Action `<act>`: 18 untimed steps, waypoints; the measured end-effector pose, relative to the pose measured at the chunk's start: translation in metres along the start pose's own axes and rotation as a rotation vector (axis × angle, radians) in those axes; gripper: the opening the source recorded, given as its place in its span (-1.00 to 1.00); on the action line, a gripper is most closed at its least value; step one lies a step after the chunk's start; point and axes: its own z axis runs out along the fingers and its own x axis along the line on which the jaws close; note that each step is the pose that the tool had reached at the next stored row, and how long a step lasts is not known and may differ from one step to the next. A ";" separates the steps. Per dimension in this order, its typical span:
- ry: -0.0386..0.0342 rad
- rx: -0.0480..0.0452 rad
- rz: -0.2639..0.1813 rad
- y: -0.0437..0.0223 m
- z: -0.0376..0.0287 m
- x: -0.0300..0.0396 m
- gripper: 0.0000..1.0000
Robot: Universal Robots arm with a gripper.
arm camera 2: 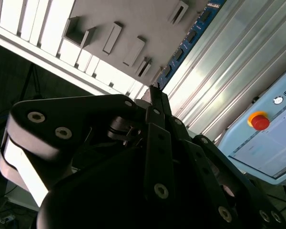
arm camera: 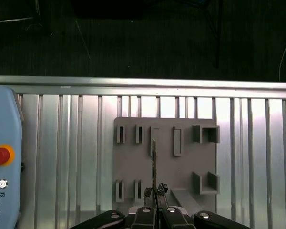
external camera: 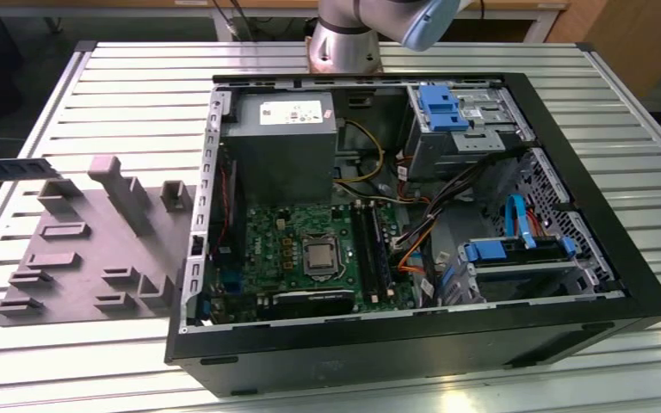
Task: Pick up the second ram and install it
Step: 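Pick up the second ram and move it above second insertion slot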
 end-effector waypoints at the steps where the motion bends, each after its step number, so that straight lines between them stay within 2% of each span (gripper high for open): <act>1: -0.0001 0.0001 0.000 -0.0005 0.0000 0.0000 -0.77; 18: -0.0001 0.0001 0.000 -0.0073 -0.0003 -0.0001 -0.77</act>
